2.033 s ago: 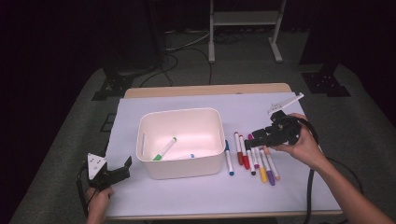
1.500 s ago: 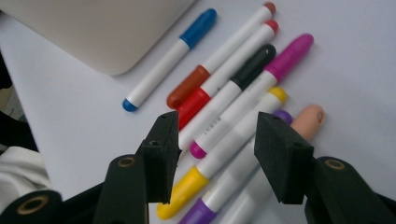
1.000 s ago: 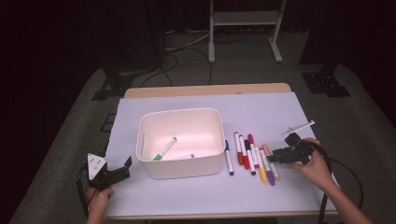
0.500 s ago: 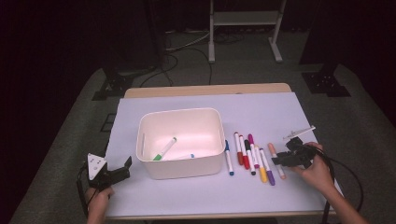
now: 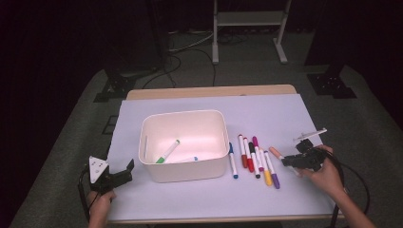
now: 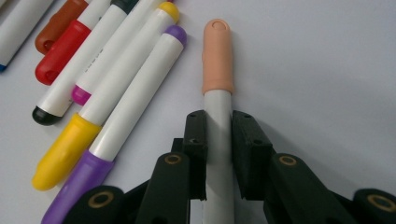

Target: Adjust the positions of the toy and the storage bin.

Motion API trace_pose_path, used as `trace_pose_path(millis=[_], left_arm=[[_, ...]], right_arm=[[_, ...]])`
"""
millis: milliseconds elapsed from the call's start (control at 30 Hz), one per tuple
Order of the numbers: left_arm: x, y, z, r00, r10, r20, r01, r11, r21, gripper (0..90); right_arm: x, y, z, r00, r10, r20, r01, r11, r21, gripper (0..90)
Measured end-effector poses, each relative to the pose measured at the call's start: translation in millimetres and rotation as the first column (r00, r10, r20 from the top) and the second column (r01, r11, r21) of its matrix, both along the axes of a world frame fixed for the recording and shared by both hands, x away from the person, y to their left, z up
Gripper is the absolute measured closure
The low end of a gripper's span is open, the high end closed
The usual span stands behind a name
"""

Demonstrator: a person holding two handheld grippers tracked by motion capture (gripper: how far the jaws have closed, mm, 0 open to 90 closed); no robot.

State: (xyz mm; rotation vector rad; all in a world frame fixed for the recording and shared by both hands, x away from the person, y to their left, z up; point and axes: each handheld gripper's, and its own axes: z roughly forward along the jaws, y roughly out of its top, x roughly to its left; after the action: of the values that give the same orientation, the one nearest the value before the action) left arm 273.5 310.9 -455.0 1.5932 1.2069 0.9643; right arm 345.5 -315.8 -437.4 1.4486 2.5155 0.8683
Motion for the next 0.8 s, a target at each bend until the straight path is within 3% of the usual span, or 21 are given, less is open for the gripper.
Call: trace_pose_path(millis=[167, 300, 633, 800], left_arm=[[0.0, 0.0, 0.0, 1.0, -0.001, -0.001, 0.001, 1.0, 0.002, 0.0], [0.0, -0.1, 0.0, 1.0, -0.001, -0.001, 0.001, 1.0, 0.003, 0.0], [0.1, 0.0, 0.0, 1.0, -0.001, -0.001, 0.001, 1.0, 0.002, 0.0], [0.4, 0.3, -0.1, 1.0, -0.001, -0.001, 0.001, 1.0, -0.002, 0.0]], right_arm=[[0.9, -2.0, 3.8, 0.9996, 0.017, -0.022, -0.016, 0.9995, 0.028, 75.6], [-1.1, 0.4, 16.0, 0.9988, 0.043, -0.023, -0.041, 0.9959, 0.081, 75.6], [-3.6, 19.8, 49.2, 0.9935, 0.112, 0.02, -0.114, 0.9822, 0.149, 75.6], [-4.2, 37.1, 68.5, 0.9847, 0.168, 0.046, -0.174, 0.9693, 0.174, 75.6]])
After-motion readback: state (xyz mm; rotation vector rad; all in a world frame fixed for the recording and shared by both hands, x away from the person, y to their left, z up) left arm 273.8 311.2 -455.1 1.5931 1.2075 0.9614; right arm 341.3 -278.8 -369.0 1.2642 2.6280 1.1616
